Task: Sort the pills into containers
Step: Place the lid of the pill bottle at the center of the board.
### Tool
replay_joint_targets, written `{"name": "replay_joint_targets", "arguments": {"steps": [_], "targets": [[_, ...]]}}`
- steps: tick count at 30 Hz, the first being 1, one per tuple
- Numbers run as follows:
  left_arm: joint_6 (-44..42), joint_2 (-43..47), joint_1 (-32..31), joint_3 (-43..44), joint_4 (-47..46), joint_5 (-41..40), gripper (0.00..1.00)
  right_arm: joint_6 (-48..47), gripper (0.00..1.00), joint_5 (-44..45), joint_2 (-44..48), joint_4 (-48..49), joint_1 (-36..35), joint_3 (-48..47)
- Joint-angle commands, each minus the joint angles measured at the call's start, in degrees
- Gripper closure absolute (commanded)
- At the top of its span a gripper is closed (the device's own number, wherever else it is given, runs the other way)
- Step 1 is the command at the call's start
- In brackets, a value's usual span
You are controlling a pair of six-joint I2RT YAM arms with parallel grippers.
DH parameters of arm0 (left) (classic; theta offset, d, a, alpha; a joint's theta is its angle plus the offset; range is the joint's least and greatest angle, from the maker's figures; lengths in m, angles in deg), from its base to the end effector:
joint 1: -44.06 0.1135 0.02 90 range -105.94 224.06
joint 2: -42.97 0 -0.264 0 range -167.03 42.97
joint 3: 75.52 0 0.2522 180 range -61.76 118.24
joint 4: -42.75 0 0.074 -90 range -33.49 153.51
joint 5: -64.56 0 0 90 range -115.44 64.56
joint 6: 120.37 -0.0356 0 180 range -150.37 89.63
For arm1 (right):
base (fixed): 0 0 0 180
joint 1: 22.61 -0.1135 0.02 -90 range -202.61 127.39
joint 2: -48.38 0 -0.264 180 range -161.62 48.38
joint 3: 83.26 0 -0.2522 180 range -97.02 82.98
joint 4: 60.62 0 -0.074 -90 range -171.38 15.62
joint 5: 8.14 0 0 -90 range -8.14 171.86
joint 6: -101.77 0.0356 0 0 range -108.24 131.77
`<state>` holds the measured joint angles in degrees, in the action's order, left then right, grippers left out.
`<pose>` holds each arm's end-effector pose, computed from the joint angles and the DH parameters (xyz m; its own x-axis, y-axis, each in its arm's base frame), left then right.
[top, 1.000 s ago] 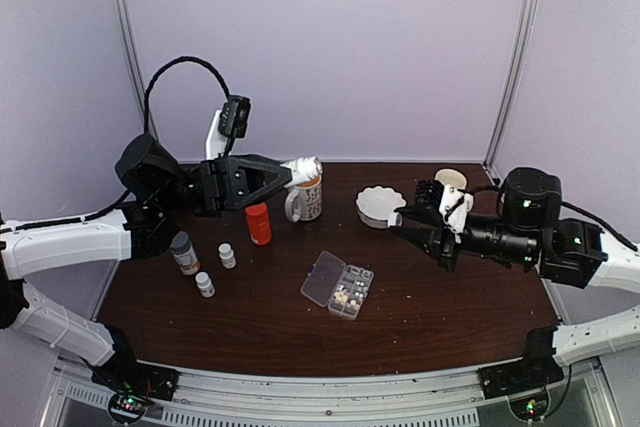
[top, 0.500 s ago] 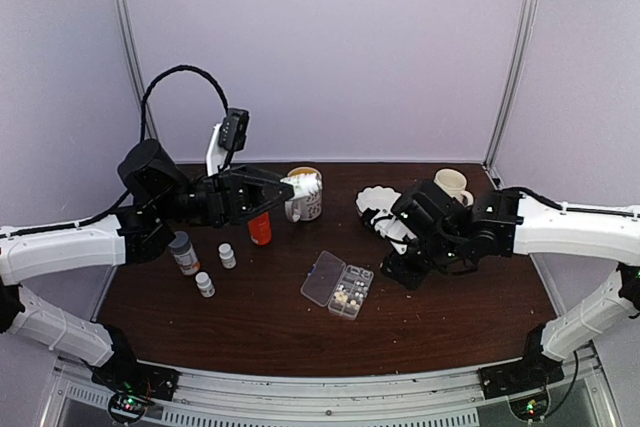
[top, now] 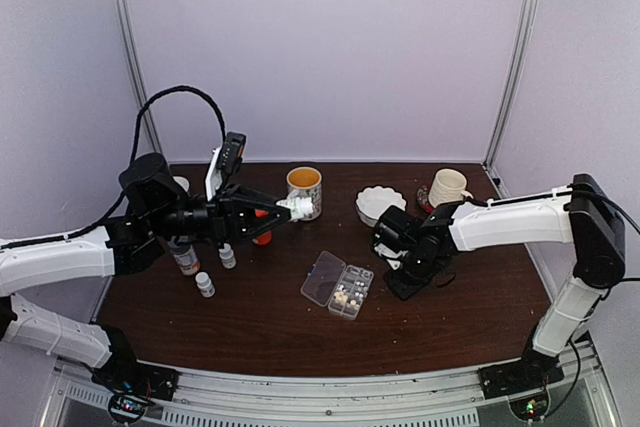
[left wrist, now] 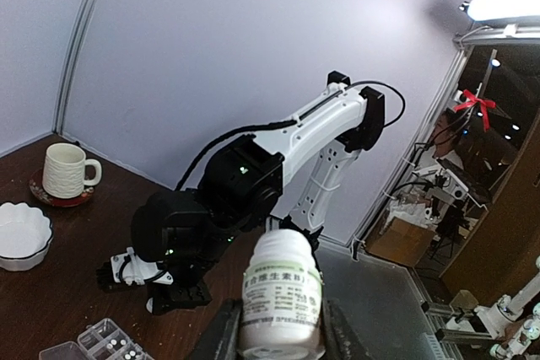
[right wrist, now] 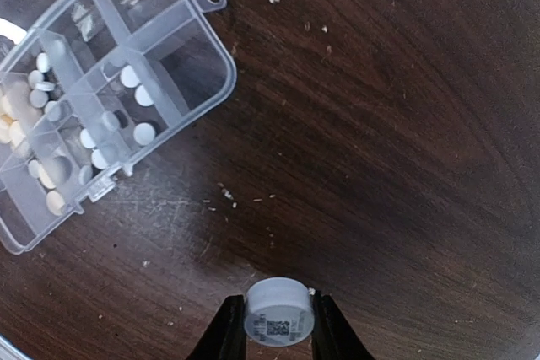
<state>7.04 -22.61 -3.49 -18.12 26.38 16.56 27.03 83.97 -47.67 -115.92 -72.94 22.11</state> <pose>0.1579 -0.2079 0.3323 -0.5283 -0.0913 -0.8441 0.8490 -0.0536 -0.5256 0.1975 0.2361 0.1773 -0.8004 -0.5531 -0.2310 -0.5734 0.8189 0.0259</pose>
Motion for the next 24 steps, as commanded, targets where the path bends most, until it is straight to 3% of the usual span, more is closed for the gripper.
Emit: {"name": "replay_joint_targets", "arguments": {"steps": [1, 12, 14, 17, 18, 24], "targets": [[-4.0, 0.8, 0.4, -2.3, -1.1, -1.8, 1.00, 2.0, 1.00, -0.7, -1.7, 3.2, 2.0, 0.7], [-5.9, -1.7, 0.4, -5.0, -3.0, -3.3, 1.00, 1.6, 0.92, -0.9, -5.0, 3.0, 2.8, 0.7], [-6.2, -2.5, 0.5, -5.1, -2.9, -3.4, 1.00, 1.5, 0.85, -1.3, -4.9, 3.1, 2.8, 1.0], [-6.6, -3.4, 0.4, -5.5, -3.6, -3.7, 1.00, 1.5, 0.60, -1.0, -4.1, 3.4, 2.8, 1.4], [-6.8, -3.7, 0.4, -5.6, -3.8, -3.6, 1.00, 1.5, 0.56, -0.9, -3.5, 3.5, 2.8, 1.6], [-8.0, -6.6, 0.4, -6.0, -5.7, -3.6, 1.00, 1.2, 0.52, -1.8, 0.5, 3.3, 3.2, 1.4]]}}
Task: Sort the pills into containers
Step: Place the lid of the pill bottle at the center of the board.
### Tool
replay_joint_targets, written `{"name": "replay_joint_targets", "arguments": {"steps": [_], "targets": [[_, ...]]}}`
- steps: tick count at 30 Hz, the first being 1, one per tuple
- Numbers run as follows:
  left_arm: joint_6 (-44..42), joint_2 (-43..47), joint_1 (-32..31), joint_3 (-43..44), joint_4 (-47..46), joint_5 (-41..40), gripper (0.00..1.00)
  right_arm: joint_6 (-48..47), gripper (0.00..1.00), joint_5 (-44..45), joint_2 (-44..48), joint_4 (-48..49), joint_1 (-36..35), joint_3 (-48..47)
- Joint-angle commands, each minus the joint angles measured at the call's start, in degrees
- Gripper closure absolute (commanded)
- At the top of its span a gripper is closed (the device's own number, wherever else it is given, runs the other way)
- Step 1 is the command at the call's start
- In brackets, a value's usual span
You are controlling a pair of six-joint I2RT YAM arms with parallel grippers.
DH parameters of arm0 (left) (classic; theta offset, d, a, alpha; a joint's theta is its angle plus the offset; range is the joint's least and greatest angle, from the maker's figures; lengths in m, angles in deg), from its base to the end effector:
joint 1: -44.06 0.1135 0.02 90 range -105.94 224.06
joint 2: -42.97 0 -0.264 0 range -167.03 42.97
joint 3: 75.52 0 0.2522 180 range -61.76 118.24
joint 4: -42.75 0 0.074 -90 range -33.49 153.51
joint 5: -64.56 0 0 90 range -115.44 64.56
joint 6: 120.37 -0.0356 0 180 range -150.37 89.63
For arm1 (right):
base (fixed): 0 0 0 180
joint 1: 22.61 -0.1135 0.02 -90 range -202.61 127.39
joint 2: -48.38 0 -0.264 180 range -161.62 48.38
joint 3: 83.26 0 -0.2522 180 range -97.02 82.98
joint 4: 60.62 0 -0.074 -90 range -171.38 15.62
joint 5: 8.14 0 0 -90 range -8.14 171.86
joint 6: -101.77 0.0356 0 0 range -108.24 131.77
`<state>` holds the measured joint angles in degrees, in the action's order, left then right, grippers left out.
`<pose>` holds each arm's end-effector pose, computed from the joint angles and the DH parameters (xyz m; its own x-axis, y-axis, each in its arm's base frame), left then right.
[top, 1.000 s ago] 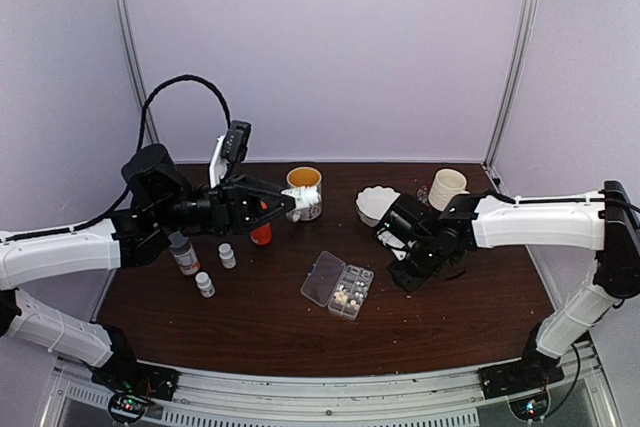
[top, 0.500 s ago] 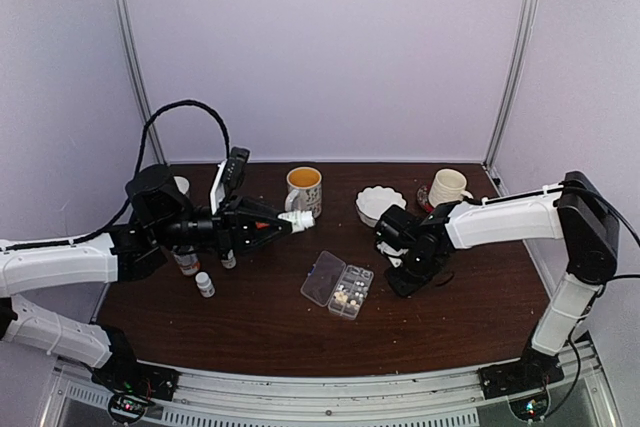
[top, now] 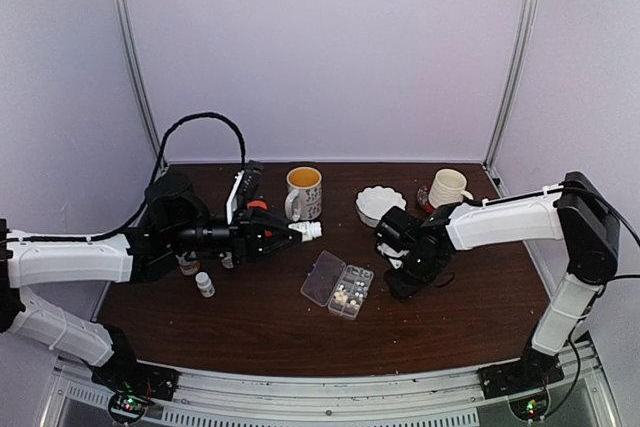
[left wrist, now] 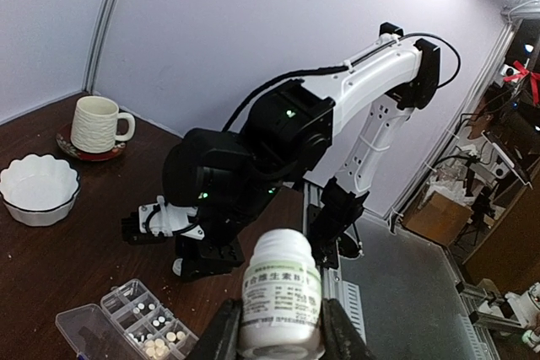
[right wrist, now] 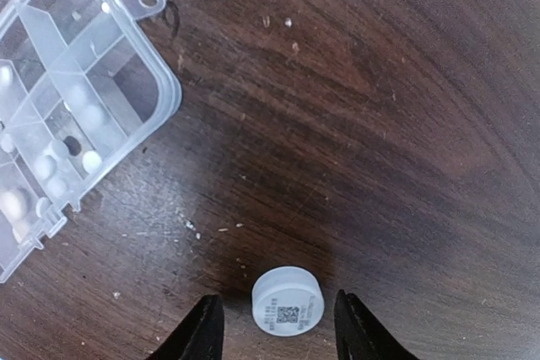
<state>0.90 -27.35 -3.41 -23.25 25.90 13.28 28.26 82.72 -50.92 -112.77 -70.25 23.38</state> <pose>0.1679 -0.2160 0.2818 -0.5300 -0.0214 -0.8477 0.8454 0.0649 -0.5302 0.2107 0.2302 0.1565 -0.8413 -0.5014 -0.2021 -0.5193 0.8534 0.0445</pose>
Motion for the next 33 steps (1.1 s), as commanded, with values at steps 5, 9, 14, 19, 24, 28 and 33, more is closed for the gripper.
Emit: {"name": "replay_joint_targets", "arguments": {"steps": [5, 9, 14, 19, 24, 28, 33], "targets": [[-1.4, -5.3, 0.4, -2.0, -9.4, -1.2, 1.00, 0.8, 0.53, -0.6, 9.0, 1.4, 0.8, 0.9], [-2.2, -7.4, 0.4, -2.9, -10.3, -4.1, 1.00, 2.1, 0.54, -0.4, 14.3, 4.0, 1.0, 2.7], [-2.0, -11.9, 0.4, -4.0, -14.0, -5.8, 1.00, 4.4, 0.55, -0.7, 20.8, 8.9, 1.1, 5.5], [-0.2, -18.8, 0.0, -4.3, -19.8, -6.7, 1.00, 9.0, 0.55, -3.9, 27.3, 20.3, 1.1, 12.3], [-1.0, -23.0, -1.1, -2.9, -20.1, -7.5, 1.00, 11.2, 0.54, -6.5, 29.8, 26.2, 1.1, 16.6], [-1.7, -25.7, -1.4, -2.0, -20.9, -8.3, 1.00, 13.3, 0.54, -9.3, 28.9, 29.9, 1.0, 18.6], [-2.2, -28.8, -1.7, -0.3, -20.2, -9.8, 1.00, 15.7, 0.55, -11.9, 28.4, 35.8, 1.1, 21.2]]}}
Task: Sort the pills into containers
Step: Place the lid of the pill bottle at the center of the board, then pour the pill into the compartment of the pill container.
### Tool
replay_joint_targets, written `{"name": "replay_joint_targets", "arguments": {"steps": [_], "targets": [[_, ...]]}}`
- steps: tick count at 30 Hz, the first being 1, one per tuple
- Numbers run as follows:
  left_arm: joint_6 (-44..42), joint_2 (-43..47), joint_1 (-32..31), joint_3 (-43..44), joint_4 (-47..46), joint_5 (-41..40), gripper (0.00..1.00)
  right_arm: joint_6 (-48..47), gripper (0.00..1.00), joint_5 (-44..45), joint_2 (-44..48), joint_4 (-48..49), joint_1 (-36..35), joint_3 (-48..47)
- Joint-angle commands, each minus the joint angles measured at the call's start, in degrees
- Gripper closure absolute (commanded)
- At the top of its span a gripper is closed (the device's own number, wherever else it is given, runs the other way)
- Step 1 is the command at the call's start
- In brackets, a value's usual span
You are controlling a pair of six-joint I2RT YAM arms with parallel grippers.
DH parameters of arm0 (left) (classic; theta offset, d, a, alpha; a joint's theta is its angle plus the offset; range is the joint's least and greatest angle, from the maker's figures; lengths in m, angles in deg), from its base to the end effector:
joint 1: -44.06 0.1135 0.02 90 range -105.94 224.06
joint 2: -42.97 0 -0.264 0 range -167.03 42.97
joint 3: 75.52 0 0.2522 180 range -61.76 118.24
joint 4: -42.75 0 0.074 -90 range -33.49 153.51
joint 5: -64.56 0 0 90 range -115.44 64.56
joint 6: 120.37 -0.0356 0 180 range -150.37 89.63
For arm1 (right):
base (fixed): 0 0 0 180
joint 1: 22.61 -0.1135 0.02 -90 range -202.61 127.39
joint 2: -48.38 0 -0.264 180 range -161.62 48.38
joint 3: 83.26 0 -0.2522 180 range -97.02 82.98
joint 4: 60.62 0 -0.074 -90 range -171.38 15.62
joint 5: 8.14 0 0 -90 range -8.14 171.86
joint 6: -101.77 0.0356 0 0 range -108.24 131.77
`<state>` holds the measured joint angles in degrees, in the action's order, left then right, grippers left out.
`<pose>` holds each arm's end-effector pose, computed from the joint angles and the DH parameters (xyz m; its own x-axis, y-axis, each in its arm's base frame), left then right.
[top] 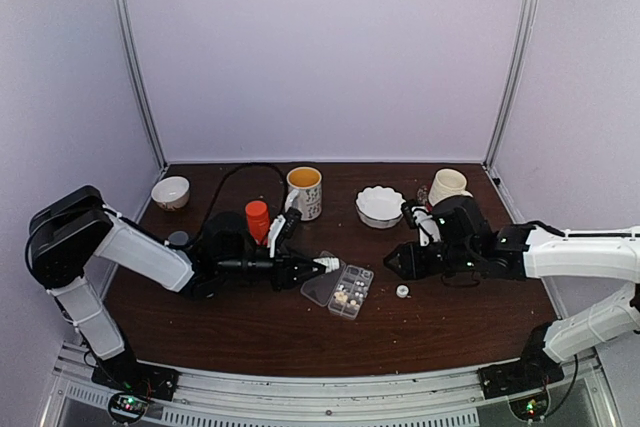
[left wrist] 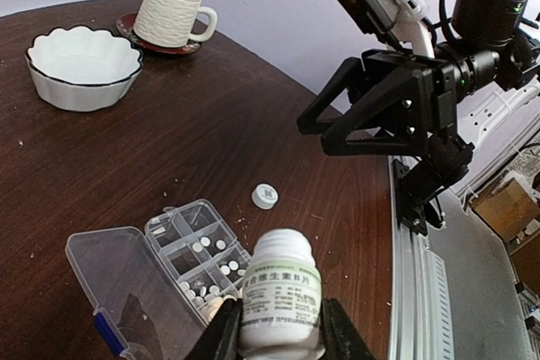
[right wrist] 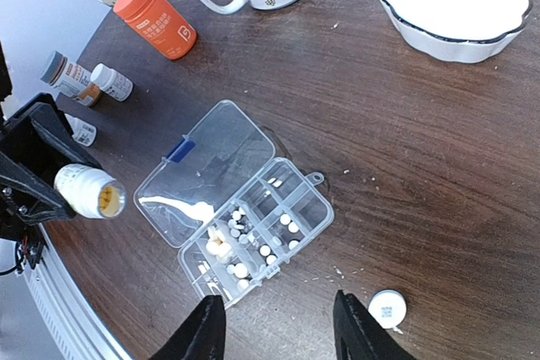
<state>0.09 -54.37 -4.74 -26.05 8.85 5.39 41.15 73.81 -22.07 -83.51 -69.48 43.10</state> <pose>0.1999 -0.2561 0.1631 -0.6307 0.0595 -0.7738 0.7587 0.2571 -0.5986 0.1722 0.1911 0.2196 -0.7712 -0.1127 -0.6266 -0.4796 0.7500 0.4554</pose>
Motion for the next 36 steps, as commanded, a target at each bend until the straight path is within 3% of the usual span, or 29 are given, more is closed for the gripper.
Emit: {"name": "replay_joint_targets", "arguments": {"steps": [1, 16, 24, 36], "targets": [[-2.0, -2.2, -0.5, 3.1, -2.0, -2.6, 1.00, 2.9, 0.55, -3.1, -0.7, 6.7, 0.3, 1.5], [-6.5, -7.4, -1.4, 8.3, 5.2, -5.3, 1.00, 2.4, 0.57, -4.0, -3.6, 16.5, 0.3, 6.7], [-6.3, -10.4, -1.5, 8.8, 2.7, -6.0, 1.00, 6.0, 0.66, -6.7, -10.5, 22.6, 0.2, 8.9], [-6.6, -12.7, -1.6, 9.3, 1.8, -5.9, 1.00, 10.6, 0.67, -8.0, -16.8, 25.5, 0.0, 8.1]]}}
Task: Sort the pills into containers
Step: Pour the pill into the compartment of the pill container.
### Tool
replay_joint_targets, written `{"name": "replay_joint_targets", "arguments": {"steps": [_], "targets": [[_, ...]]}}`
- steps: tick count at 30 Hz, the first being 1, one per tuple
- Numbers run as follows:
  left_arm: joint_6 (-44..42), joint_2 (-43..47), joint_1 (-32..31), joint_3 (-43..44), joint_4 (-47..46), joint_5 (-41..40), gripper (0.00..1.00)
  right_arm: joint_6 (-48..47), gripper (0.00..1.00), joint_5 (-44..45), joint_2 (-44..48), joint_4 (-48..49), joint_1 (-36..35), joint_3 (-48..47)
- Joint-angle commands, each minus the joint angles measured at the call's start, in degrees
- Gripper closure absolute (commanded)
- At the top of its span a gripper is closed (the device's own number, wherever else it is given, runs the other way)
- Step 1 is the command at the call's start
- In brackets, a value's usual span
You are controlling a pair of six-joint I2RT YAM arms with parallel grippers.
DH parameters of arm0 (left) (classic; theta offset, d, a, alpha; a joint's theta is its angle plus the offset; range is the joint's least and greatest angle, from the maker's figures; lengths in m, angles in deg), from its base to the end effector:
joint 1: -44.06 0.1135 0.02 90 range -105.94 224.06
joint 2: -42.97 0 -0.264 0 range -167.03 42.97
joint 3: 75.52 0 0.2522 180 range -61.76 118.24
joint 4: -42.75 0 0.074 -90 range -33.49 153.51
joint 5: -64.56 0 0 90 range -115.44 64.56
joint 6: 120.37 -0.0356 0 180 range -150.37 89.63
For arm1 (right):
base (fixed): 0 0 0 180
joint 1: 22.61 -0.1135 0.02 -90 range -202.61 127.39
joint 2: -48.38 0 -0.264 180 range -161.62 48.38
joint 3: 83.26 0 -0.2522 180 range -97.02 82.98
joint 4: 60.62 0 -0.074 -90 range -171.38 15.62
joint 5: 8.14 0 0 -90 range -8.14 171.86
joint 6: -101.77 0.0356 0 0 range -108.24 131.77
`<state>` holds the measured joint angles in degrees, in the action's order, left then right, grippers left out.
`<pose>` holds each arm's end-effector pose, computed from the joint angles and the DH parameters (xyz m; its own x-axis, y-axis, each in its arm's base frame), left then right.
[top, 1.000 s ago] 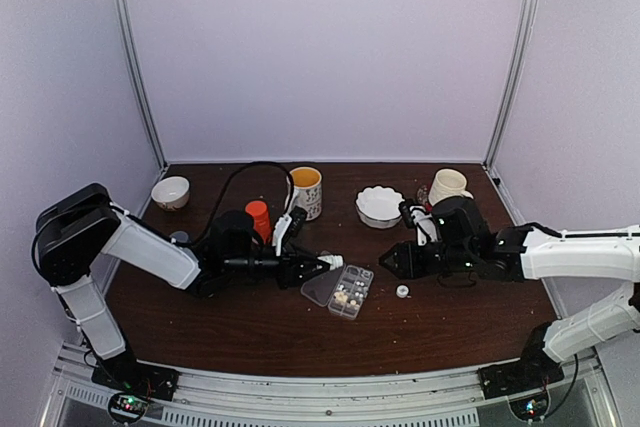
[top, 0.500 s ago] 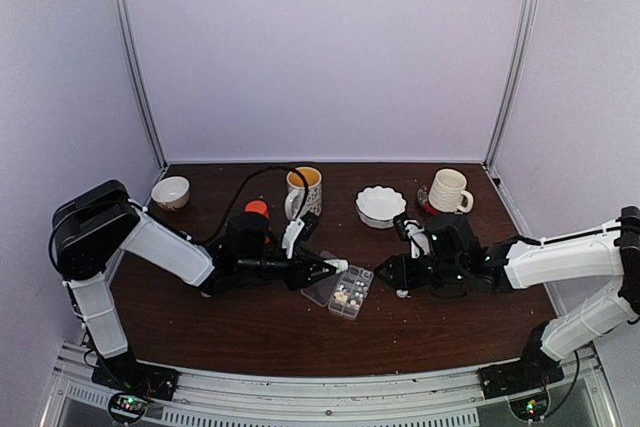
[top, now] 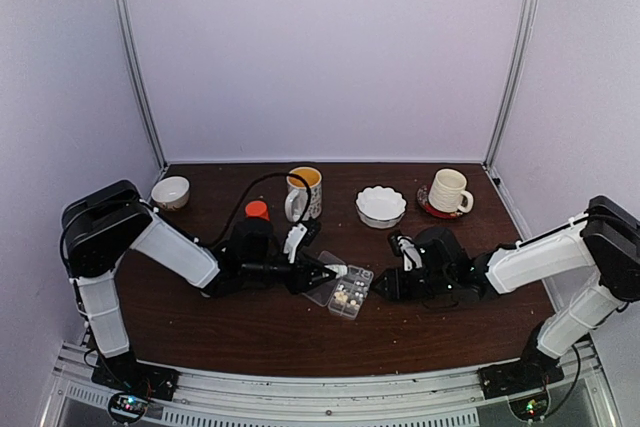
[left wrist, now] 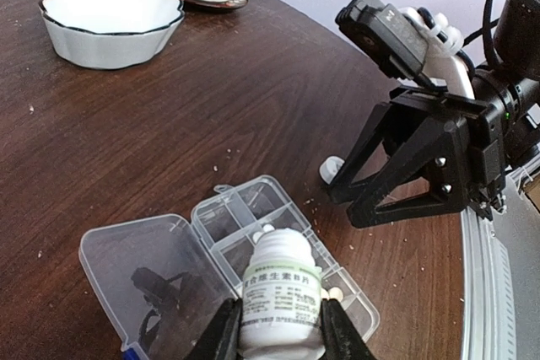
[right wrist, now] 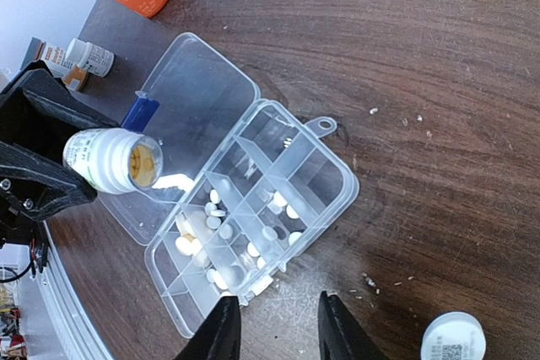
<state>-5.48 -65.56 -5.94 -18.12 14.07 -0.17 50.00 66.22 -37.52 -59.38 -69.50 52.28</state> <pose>0.2200 -0.2858 0.1269 -0.6210 0.1479 -0.7698 0.7551 0.3763 -0.5369 0.1795 0.2058 0.1400 -0.8686 -0.0559 -0.4923 -0.3898 0.6905 0.6093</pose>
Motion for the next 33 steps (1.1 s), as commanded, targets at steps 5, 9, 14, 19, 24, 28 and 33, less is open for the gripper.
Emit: {"name": "replay_joint_targets", "arguments": {"steps": [5, 9, 14, 19, 24, 28, 33], "targets": [[-1.1, -2.6, -0.4, 2.0, -3.1, -0.7, 1.00, 2.3, 0.70, -0.1, -3.9, -0.6, -0.3, -3.2], [-2.0, -3.1, -0.4, 3.2, -0.8, -0.8, 1.00, 3.1, 0.72, -0.6, -5.2, 0.0, -0.4, -3.8], [-2.4, -3.5, -0.4, 3.9, 0.4, -0.6, 1.00, 4.0, 0.74, -1.1, -6.1, 0.7, -0.5, -4.1], [-2.8, -4.0, -0.4, 5.3, 2.5, -0.4, 1.00, 4.9, 0.74, -2.4, -7.1, 2.3, -0.5, -4.2], [-3.3, -4.1, -0.4, 6.1, 4.9, -0.9, 1.00, 5.6, 0.73, -2.7, -7.8, 2.9, -0.5, -4.5], [-3.8, -4.2, -0.4, 6.8, 6.7, -1.3, 1.00, 6.0, 0.73, -3.3, -8.4, 3.0, -0.5, -4.9], [-4.0, -4.8, -0.4, 7.5, 7.9, -1.4, 1.00, 6.1, 0.73, -3.5, -8.6, 3.3, -0.6, -5.1]]}}
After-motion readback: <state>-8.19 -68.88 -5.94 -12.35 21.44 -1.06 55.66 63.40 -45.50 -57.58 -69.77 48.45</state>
